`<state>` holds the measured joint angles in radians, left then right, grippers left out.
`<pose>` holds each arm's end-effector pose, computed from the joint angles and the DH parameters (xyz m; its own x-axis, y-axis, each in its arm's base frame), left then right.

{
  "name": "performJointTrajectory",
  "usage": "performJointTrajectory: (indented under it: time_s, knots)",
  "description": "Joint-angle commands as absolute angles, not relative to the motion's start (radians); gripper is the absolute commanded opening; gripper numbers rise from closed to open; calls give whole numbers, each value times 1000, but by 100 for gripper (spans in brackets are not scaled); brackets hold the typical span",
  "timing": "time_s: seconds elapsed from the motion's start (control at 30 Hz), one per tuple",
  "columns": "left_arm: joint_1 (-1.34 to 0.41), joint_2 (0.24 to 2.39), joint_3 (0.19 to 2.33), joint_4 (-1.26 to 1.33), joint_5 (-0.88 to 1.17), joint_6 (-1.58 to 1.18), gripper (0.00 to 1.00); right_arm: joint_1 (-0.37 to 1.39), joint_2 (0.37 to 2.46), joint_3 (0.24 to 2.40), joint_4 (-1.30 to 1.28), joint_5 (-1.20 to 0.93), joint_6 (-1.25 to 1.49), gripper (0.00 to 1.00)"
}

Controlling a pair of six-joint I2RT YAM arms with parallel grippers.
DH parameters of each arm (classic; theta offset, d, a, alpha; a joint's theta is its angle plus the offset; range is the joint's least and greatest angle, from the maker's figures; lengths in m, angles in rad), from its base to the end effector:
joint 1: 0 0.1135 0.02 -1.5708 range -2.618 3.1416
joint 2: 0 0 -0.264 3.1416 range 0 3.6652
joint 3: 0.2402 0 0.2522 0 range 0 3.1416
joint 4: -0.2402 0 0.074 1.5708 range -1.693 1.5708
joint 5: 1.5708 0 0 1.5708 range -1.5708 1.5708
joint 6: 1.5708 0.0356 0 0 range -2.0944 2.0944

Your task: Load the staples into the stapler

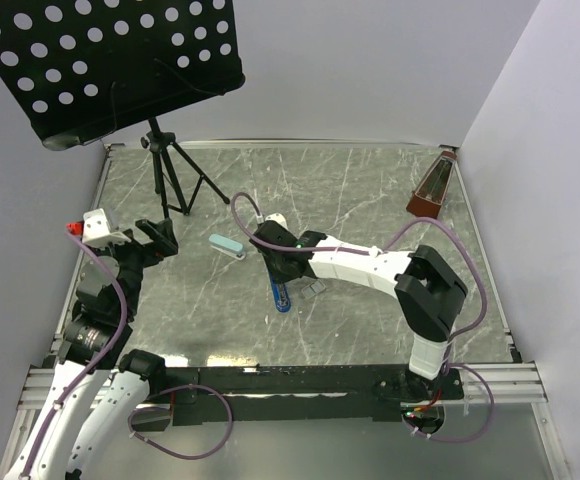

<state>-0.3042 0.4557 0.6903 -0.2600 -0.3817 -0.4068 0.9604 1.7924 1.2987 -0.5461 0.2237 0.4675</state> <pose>0.1130 -0.0216 0.3423 0.0083 -0.3875 -0.9218 -0.0806 0.9186 -0.3868 0.2227 0.3046 0.2141 -0.7723 -0.3374 -0.5383 -0.4330 0.8995 0.0574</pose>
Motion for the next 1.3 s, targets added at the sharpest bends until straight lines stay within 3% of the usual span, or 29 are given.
performJointTrajectory:
  time_s: [0.0,1.27]
  knots:
    - [-299,442,689,-242,-387,-419,99,974,1822,1356,-532,236,485,15]
    - [-299,433,687,-244,-387,-419,99,976,1887,1371,-548,236,488,15]
